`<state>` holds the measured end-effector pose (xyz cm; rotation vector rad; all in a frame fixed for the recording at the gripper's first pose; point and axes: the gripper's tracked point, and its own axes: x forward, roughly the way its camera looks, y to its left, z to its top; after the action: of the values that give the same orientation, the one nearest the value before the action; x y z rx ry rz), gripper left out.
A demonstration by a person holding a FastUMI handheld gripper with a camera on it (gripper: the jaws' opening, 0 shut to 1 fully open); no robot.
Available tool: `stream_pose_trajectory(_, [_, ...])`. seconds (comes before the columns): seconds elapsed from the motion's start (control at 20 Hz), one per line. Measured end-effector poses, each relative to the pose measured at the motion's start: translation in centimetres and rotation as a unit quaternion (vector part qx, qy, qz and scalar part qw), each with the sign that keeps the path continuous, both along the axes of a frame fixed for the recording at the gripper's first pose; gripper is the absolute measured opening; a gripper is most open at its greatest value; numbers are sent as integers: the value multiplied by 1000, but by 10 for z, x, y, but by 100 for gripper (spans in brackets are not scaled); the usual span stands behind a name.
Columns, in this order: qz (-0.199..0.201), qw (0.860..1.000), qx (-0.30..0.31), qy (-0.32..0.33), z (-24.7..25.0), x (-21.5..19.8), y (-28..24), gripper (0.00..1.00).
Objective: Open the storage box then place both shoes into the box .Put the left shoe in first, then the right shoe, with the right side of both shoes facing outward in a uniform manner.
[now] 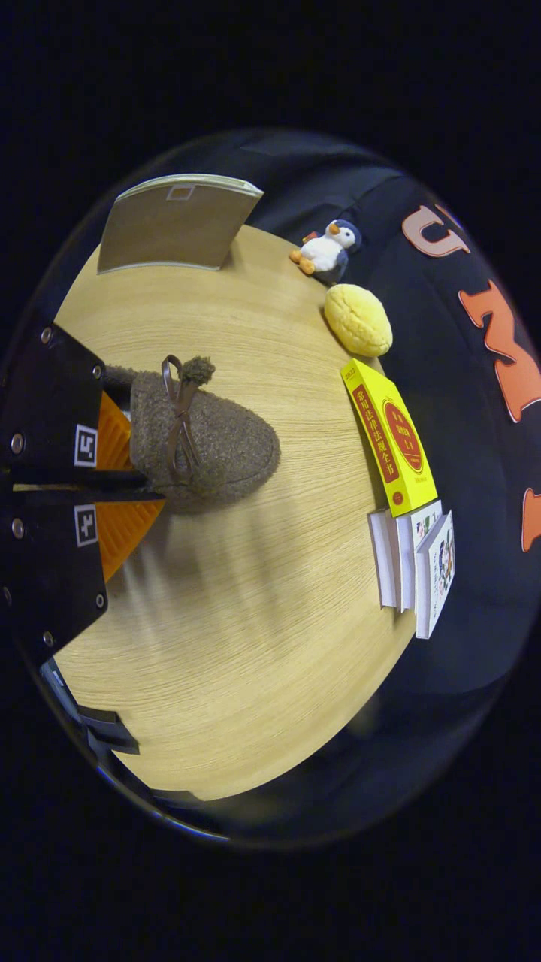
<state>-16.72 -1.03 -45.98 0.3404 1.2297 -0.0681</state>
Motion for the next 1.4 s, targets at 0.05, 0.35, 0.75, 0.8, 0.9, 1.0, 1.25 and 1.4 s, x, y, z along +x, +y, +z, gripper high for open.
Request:
stream_pose_trajectory(0.05, [0, 1000, -2, -7, 10, 5, 4, 4])
stream_pose_trajectory(0.35, [12, 999, 10, -46, 81, 39, 57, 4])
stream_pose_trajectory(0.75, [82, 993, 24, -80, 157, 69, 154, 4])
stream_pose_trajectory(0.8, [90, 992, 29, -82, 165, 72, 168, 4])
stream_pose_trajectory(0.9, [105, 990, 40, -86, 180, 76, 195, 4])
stream_pose_trajectory(1.0, [118, 988, 53, -89, 194, 80, 223, 4])
stream_pose_trajectory(1.25, [157, 979, 82, -97, 212, 85, 298, 4])
stream_pose_trajectory(1.4, [177, 976, 91, -84, 211, 78, 337, 4])
